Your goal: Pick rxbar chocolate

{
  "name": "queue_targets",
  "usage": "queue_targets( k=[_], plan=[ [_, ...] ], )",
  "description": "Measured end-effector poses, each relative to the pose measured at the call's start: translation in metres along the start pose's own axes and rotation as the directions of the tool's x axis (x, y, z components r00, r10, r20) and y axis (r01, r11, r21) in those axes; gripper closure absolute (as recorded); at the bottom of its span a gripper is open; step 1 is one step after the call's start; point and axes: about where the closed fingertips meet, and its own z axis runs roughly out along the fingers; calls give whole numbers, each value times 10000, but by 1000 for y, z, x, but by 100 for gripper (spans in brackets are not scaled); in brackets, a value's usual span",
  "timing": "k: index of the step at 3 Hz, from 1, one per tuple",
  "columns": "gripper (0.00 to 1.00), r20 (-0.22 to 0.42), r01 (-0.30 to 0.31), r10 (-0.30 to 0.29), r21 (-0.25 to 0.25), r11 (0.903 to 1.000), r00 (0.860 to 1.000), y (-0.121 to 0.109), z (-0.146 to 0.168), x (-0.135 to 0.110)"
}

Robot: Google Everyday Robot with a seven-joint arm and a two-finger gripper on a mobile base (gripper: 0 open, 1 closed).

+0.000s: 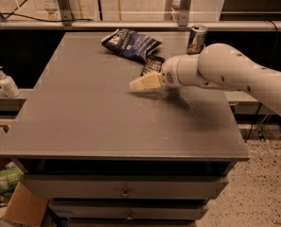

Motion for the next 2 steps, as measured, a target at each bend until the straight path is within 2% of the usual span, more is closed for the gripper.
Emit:
queue_targets(
  k=[1, 2],
  plan=[
    [0, -11, -69, 69, -32, 10000, 10000, 1, 3, 1],
    [18, 43, -180, 180, -141, 9997, 9998, 3, 6, 3]
  ],
)
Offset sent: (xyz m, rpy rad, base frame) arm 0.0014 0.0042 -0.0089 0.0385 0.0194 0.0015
